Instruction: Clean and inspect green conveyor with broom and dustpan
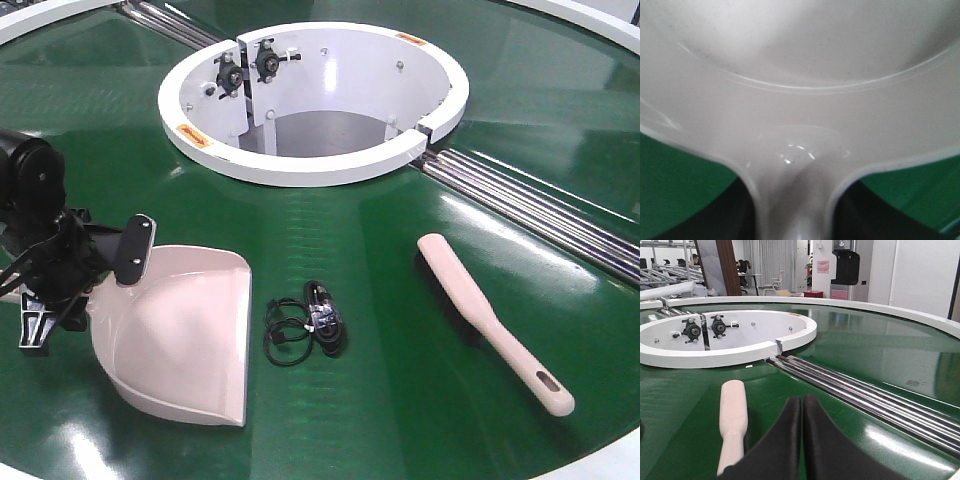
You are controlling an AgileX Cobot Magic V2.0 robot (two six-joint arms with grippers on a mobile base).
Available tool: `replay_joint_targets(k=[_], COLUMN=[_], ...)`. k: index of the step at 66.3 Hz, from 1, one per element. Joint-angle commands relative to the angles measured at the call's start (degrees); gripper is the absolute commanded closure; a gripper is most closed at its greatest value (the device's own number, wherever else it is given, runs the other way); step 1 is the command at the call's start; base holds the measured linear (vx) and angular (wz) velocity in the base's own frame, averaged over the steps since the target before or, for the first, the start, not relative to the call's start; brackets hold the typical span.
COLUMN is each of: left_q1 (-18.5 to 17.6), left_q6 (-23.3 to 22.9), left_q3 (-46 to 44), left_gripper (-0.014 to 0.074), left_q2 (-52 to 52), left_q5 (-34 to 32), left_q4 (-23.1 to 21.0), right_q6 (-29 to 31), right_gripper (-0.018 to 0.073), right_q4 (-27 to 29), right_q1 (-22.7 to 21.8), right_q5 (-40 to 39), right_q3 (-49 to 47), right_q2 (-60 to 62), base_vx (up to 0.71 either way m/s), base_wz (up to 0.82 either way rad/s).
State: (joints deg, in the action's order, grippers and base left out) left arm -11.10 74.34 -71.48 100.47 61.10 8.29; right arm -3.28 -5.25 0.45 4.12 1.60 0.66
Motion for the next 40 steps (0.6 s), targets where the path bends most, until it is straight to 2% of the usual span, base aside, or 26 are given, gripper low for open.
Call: replay_joint_targets(k=[1, 40], left_q1=[-0.6, -0.6], left_q6=[-0.8, -0.9], left_q3=[-1.6, -1.6], left_gripper=[0.0603, 0.0603], left_q2=[-2.5, -2.6], left_q5=[-1.6, -1.4], left_q4=[-0.2, -0.6], right_q6=[0.0, 0.0], right_gripper=[0.0568, 0.0568], right_q4=[-0.1, -0.1], right_q1=[-0.3, -0.3], right_q5=[-4.1, -4.1], right_q3=[0.2, 0.2], right_q2=[0.7, 0.7], base_vx=[0.00, 0.00], base_wz=[0.00, 0.00])
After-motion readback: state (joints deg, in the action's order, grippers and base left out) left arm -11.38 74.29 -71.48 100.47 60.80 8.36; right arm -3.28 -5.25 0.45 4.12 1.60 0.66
